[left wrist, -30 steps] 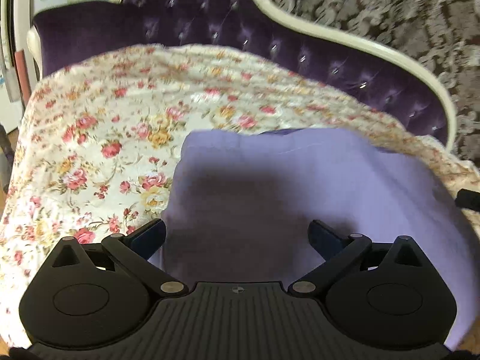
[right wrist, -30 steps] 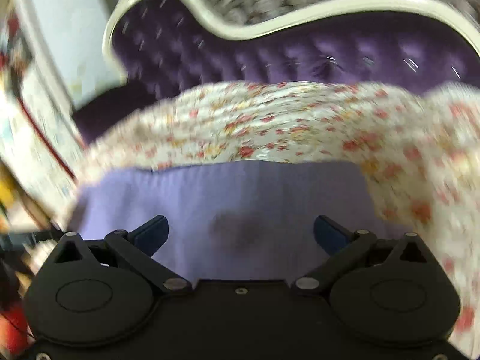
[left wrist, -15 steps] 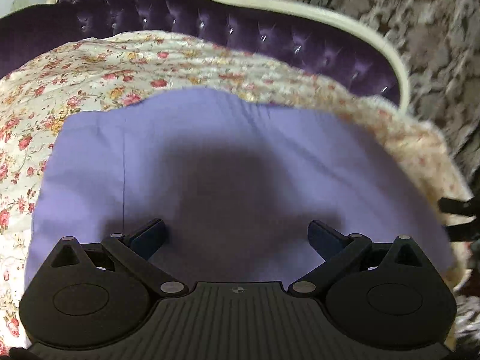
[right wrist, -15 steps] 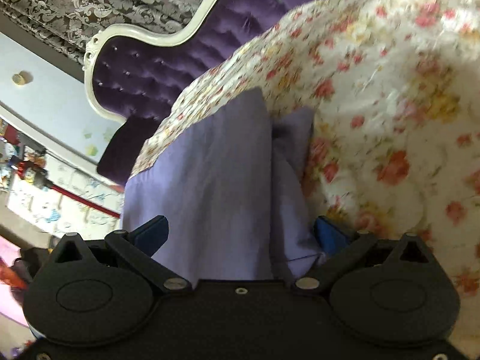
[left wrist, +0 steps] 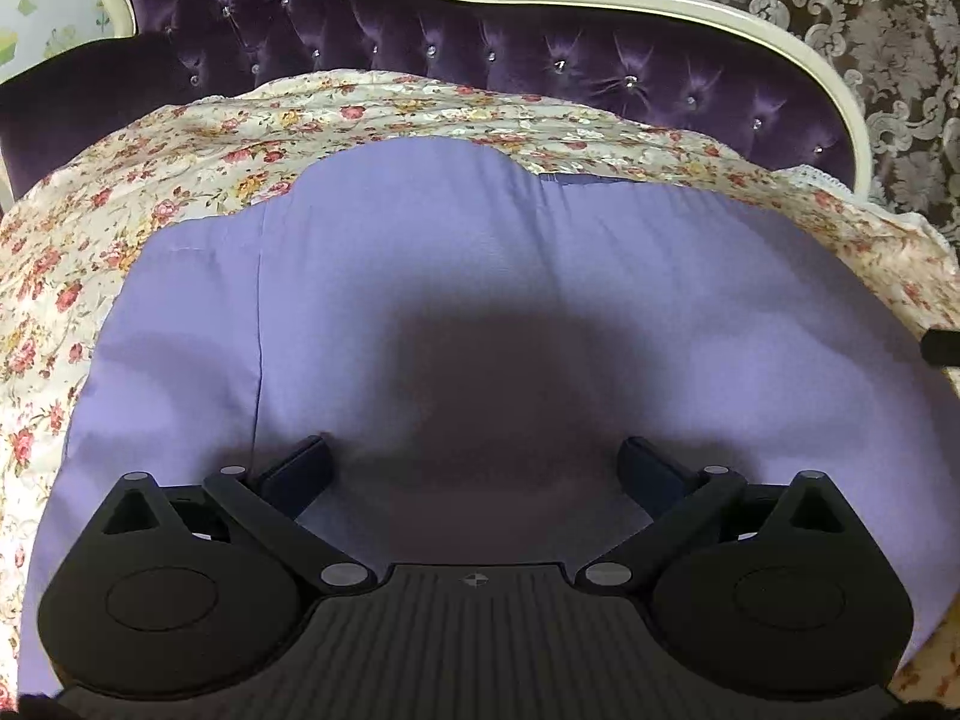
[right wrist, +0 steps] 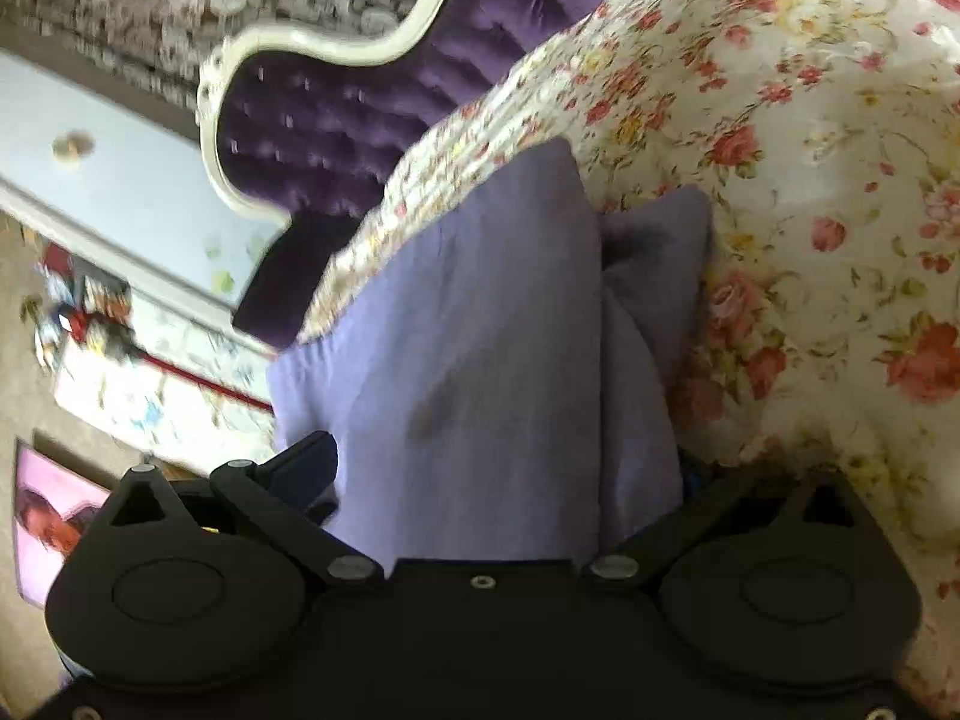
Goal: Fold small clothes
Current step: 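Grasp the jacket end with the right gripper and lift it over the body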
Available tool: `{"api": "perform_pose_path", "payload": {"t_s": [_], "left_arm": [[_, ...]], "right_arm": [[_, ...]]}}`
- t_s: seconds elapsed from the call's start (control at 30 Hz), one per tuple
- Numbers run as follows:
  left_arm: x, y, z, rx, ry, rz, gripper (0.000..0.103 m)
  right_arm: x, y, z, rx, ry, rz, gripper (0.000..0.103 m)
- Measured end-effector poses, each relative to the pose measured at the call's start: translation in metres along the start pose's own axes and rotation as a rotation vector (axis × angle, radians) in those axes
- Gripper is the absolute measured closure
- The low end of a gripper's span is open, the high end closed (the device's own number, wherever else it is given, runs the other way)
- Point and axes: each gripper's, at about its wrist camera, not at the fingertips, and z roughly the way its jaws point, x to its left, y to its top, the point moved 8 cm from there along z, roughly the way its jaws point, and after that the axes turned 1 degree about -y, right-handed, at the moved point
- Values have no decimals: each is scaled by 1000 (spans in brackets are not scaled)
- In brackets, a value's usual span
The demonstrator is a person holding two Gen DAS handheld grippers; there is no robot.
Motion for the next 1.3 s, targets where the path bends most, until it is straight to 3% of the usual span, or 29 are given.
{"api": "perform_pose_path", "payload": {"t_s": [0.13, 0.2, 0.33, 0.4, 0.47, 0.57, 0.73, 0.83, 0.93, 1.03, 1.13, 1.3], "left_arm": [[-2, 1, 1, -3, -1, 1, 0], [-2, 2, 0, -3, -1, 0, 0], [-1, 12, -7, 1, 1, -7, 1], [1, 24, -11, -18, 5, -11, 2], [11, 38, -7, -30, 44, -28, 2], [23, 48, 16, 16, 68, -56, 1], [16, 48, 36, 27, 112, 33, 0], [20, 51, 30, 34, 90, 20, 2], [22, 52, 7, 22, 73, -2, 15], [12, 43, -25, -12, -13, -11, 15], [-6, 21, -56, -38, -64, 42, 15], [-27, -18, -53, 11, -95, 117, 14]], "right_arm": [[2, -3, -2, -6, 3, -30, 4], [4, -5, -5, -8, -61, -72, 36], [23, -4, -22, -52, -97, -154, 55], [31, 0, -32, -83, -66, -144, 60], [38, 2, -40, -104, -26, -123, 62], [51, 2, -44, -113, -7, -139, 63], [69, 5, -40, -106, 30, -130, 65], [77, 7, -37, -104, 24, -128, 65], [82, 7, -39, -103, 19, -117, 65], [84, 7, -40, -101, 18, -90, 66], [87, 7, -39, -100, 10, -66, 66], [94, 10, -37, -97, 14, -26, 68]]}}
